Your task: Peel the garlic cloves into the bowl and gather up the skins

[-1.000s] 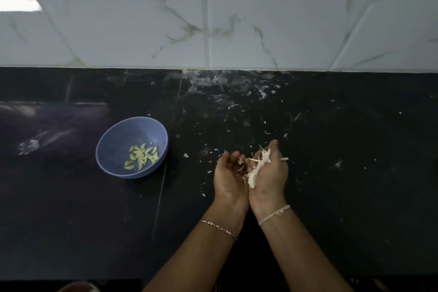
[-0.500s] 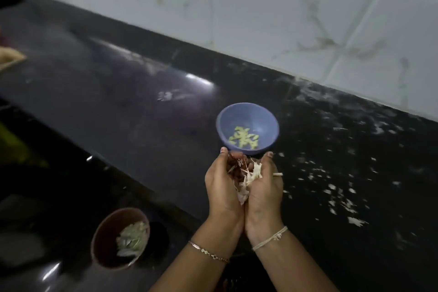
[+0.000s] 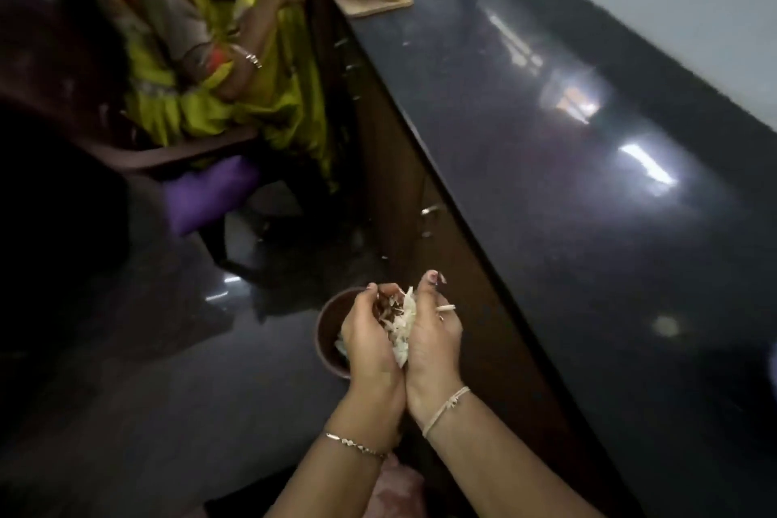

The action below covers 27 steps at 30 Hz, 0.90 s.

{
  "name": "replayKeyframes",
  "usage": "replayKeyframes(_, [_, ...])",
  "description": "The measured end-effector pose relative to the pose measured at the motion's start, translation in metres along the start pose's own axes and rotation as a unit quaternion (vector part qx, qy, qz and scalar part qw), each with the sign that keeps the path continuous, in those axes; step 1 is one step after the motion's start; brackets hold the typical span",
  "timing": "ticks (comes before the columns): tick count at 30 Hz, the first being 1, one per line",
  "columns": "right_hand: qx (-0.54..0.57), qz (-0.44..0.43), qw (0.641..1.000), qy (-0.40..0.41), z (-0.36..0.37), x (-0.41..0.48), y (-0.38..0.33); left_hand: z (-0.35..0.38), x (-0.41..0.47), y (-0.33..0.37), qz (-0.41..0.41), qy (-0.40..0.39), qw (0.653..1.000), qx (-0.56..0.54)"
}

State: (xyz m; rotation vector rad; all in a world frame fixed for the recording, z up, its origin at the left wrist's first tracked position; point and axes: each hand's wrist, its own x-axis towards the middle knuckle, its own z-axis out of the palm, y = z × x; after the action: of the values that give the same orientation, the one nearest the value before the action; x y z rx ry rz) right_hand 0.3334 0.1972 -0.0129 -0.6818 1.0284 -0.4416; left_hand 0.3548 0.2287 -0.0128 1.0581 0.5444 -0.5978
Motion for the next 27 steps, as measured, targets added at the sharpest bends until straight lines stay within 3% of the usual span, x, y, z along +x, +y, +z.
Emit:
replayKeyframes(6, [-0.069, 0.07, 0.995, 0.033, 0.026, 0.102, 0.097, -0.046, 0.12, -0.019, -0.048, 0.102, 0.993, -0.03])
replayKeyframes(12, [-0.134, 0.087, 0.985, 0.064, 0.007, 0.211, 0.191, -0.089, 0.242, -0.09, -0.102, 0.163, 0.98, -0.046])
replayKeyframes(20, [-0.168, 0.066, 0.974, 0.134, -0.019, 0.308, 0.266, -0.127, 0.35, -0.161, -0.183, 0.173, 0.965, -0.073])
replayKeyframes(27, [-0.103, 0.289, 0.95, 0.062, -0.031, 0.359, 0.298, -0.15, 0.39, -0.176, -0.224, 0.171, 0.957, -0.063])
